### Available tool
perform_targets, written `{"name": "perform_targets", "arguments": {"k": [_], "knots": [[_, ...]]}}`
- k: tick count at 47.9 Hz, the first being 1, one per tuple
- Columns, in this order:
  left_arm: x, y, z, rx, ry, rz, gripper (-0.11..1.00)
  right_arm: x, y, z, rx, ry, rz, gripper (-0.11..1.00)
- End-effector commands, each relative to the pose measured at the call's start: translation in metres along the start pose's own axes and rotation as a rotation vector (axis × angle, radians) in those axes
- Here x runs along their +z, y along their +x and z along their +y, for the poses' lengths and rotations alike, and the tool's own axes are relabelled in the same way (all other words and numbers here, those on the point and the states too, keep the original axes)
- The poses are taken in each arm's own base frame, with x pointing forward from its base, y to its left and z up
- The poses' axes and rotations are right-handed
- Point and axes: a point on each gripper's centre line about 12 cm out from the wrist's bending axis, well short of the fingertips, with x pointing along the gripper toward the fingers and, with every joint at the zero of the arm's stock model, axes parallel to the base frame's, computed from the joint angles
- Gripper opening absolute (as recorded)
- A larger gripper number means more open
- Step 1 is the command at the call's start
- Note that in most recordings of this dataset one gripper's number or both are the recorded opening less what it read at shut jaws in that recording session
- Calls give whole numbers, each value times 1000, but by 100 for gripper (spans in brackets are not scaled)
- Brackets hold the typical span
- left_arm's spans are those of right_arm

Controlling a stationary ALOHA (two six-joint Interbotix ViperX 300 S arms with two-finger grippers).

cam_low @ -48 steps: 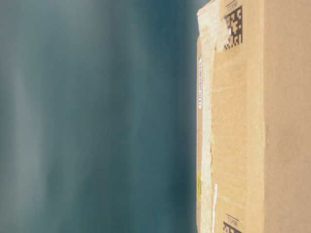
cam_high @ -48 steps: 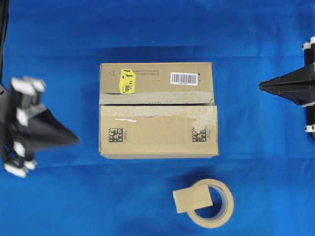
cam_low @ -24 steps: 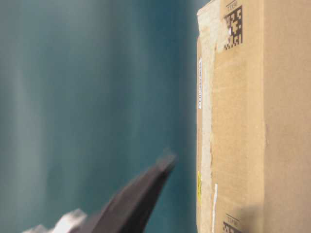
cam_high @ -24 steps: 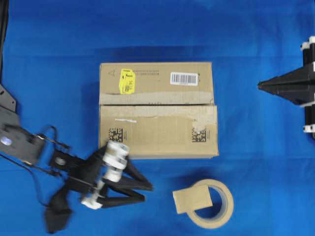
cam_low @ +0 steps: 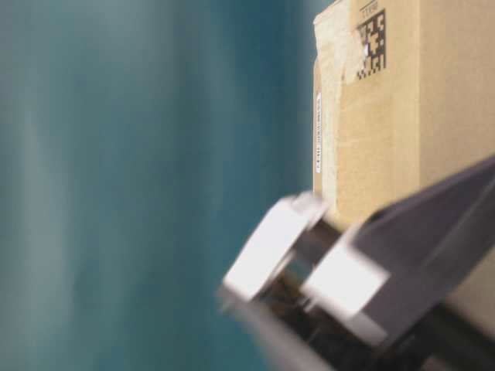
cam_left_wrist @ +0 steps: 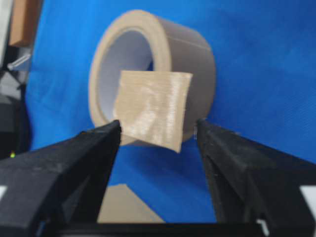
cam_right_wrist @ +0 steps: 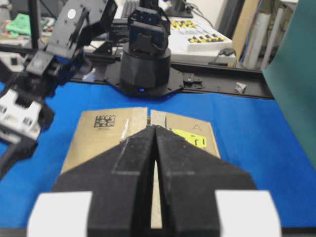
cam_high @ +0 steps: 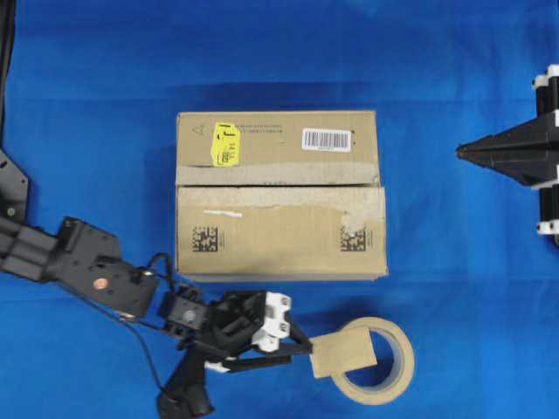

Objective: Apply tape along the seams of the closed cardboard box to seal it securely.
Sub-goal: 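Move the left gripper down toward the tape roll's loose strip, then grasp the tan tape strip's free end with the left gripper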

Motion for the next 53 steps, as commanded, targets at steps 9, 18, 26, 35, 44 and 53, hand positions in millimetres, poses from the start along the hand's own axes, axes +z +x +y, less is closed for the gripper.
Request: {"name": "perform_targets", "arguments": {"k": [9,18,26,35,44,53], "knots": [[0,22,16,34,41,0,58,12,2,1,4,-3,-34,0],[-7,24,13,10,39,21,58,12,2,2,6,-3,-32,0],[-6,24,12,3,46,22,57,11,3,2,9,-5,-29,0],[-1,25,4,-58,67,29,25,11,2,2,9,-5,-27,0],[-2,26,5,-63,59,36,0,10,3,2,9,-5,-24,0],[5,22,21,-30,58,22,0,10,3,2,7,-6,-18,0]]}}
